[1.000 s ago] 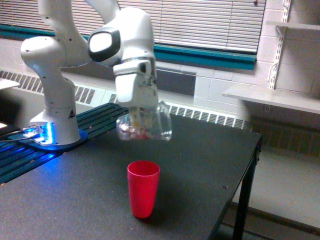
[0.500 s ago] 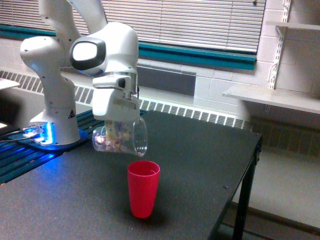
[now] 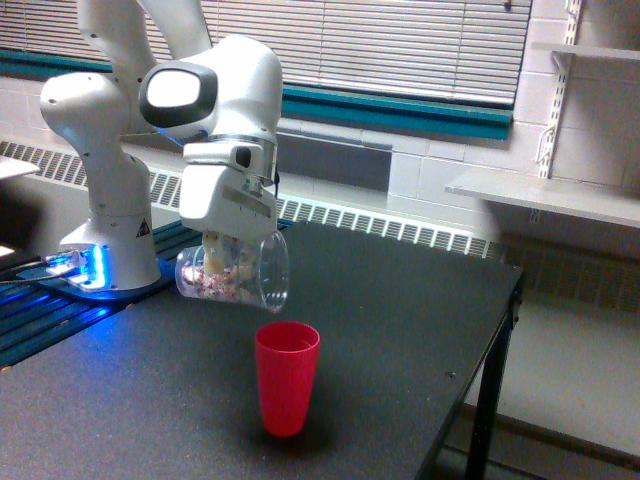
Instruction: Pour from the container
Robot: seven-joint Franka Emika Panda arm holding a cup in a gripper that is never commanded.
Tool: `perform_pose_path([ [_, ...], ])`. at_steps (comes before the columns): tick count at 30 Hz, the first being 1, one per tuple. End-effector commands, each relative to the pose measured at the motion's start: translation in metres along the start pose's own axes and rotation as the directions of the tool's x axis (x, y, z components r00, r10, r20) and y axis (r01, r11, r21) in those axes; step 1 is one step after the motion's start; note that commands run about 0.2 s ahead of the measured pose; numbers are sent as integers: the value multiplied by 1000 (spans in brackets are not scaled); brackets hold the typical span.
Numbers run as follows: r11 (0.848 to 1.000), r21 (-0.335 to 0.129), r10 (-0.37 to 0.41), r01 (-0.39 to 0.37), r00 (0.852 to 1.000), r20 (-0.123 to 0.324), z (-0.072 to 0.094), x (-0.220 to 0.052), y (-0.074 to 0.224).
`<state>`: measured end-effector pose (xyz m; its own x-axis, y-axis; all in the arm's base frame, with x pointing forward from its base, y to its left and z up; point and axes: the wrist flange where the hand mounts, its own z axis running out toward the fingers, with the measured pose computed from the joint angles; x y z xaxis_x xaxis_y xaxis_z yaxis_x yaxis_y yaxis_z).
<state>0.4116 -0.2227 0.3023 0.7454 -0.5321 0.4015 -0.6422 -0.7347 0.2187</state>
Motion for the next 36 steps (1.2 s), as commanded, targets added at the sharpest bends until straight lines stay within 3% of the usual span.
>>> perform_pose_path([
  [1,999,-46,-20,20,1000,6,1,2,-11],
  [7,997,-69,-46,45,999,-4,7,-10,-16],
  [15,989,-119,-90,91,996,14,-2,13,-19],
  [29,984,-143,-102,104,995,23,-17,50,-19],
  [36,981,-152,-115,121,992,48,-8,41,-22],
])
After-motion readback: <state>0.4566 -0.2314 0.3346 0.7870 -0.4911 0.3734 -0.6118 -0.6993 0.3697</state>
